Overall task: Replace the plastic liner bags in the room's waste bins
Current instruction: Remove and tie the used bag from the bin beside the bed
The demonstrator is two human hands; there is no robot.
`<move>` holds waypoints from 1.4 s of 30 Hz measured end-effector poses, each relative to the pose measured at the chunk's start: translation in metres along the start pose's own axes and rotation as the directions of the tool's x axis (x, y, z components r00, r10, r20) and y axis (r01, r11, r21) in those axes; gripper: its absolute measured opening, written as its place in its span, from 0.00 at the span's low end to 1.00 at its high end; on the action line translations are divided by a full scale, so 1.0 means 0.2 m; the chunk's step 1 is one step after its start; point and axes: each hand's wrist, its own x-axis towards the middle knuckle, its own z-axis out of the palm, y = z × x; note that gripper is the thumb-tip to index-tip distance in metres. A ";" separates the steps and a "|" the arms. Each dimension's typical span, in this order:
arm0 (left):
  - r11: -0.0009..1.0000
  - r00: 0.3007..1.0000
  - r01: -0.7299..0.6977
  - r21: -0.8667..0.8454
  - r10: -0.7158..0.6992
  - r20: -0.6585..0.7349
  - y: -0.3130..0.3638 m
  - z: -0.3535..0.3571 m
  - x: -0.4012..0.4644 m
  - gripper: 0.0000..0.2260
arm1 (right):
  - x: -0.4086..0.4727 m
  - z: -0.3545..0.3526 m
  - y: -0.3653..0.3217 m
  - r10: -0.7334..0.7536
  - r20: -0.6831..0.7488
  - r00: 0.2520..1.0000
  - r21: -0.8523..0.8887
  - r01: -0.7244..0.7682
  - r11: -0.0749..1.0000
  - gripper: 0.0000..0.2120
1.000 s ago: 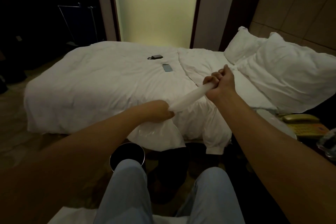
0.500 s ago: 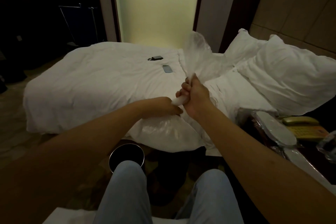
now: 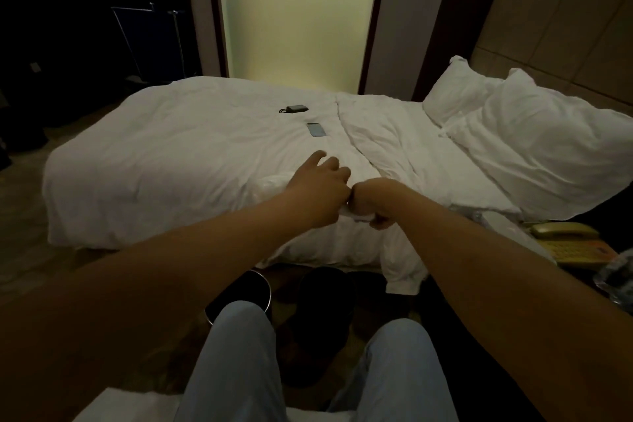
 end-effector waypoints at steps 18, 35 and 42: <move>0.683 0.931 -0.168 -0.711 -0.128 -0.343 -0.31 -0.01 -0.08 0.35 | 0.15 0.25 0.18 -0.849 0.336 0.407 0.887 -0.441 0.140 0.09; 0.919 0.986 0.147 -0.366 -0.165 -0.018 -0.15 0.07 -0.05 0.08 | 0.10 0.16 0.16 -0.856 0.343 0.386 0.893 -0.417 0.170 0.06; 0.932 0.959 0.214 -0.292 -0.144 0.244 -0.01 0.22 -0.05 0.11 | 0.13 0.13 0.19 -0.338 0.456 0.823 0.889 -0.438 0.133 0.09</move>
